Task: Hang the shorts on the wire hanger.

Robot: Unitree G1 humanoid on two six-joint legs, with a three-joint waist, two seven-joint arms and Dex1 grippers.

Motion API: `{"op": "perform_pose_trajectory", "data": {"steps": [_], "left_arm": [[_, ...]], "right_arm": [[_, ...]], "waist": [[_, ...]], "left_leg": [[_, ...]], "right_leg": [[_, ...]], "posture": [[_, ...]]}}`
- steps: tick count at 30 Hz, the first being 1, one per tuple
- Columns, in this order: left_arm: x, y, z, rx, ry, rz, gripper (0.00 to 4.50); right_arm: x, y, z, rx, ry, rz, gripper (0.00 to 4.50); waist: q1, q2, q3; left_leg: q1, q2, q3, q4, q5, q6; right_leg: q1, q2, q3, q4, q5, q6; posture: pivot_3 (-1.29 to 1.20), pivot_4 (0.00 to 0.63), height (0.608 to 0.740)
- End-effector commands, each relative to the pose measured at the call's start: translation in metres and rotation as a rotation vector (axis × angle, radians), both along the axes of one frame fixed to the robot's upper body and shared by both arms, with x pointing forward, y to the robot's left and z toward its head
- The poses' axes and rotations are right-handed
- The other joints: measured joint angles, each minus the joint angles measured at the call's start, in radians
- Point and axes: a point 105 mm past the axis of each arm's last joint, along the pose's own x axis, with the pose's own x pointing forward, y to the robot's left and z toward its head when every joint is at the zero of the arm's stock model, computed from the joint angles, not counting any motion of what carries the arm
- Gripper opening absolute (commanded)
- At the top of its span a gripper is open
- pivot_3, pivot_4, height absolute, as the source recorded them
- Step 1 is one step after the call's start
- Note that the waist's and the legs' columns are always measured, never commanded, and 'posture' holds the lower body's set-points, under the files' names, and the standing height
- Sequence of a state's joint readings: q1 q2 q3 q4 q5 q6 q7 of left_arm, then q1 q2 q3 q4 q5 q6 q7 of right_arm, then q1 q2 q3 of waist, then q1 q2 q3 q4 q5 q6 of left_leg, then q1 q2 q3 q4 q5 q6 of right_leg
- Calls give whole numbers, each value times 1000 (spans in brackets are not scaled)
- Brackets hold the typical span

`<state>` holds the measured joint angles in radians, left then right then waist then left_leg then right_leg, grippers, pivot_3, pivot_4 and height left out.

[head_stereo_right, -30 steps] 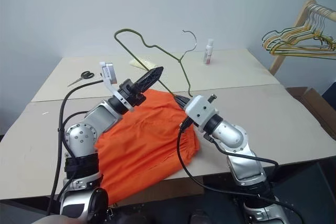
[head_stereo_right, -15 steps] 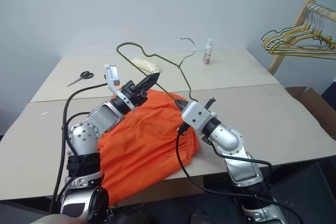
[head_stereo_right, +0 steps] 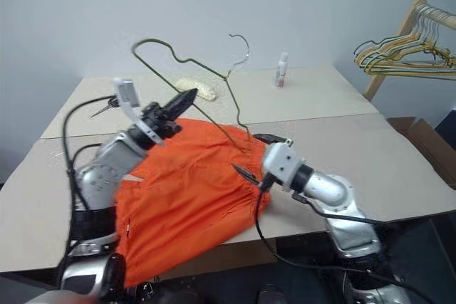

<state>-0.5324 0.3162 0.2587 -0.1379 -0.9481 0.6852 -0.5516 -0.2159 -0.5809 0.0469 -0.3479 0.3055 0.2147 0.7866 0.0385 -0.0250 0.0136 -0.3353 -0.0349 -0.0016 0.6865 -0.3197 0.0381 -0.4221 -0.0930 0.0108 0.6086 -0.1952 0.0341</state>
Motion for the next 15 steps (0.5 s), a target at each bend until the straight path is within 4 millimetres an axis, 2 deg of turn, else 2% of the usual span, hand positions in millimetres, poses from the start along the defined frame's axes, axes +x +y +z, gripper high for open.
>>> {"op": "perform_pose_trajectory", "data": {"steps": [1,5,9,12,15], "left_arm": [[-29,9,23,39,-189,-139,0],[-51,12,38,48,-282,-299,0],[-67,13,49,9,-348,-451,0],[-69,15,52,-8,-363,-497,0],[-70,12,52,-1,-373,-528,0]], "right_arm": [[-15,-8,26,93,143,148,4450],[-10,-18,20,118,519,234,4450],[-9,-21,30,203,663,352,4450],[-8,-21,35,237,704,416,4450],[-5,-10,35,206,710,451,4450]], "waist": [[2,0,0],[6,0,0],[12,-1,1],[18,-1,1],[20,-1,1]], "left_leg": [[0,0,0,0,0,0],[1,0,0,2,-1,1],[-1,1,-1,7,-2,3],[-2,1,-1,8,-2,4],[-2,0,0,9,-2,4]], "right_leg": [[0,0,0,0,0,0],[2,0,-1,0,0,0],[2,1,-3,0,0,-1],[2,0,-3,0,0,0],[2,-1,-2,1,0,0]], "posture": [[121,0,740],[129,0,740],[123,0,740],[124,0,740],[123,0,740]]}}
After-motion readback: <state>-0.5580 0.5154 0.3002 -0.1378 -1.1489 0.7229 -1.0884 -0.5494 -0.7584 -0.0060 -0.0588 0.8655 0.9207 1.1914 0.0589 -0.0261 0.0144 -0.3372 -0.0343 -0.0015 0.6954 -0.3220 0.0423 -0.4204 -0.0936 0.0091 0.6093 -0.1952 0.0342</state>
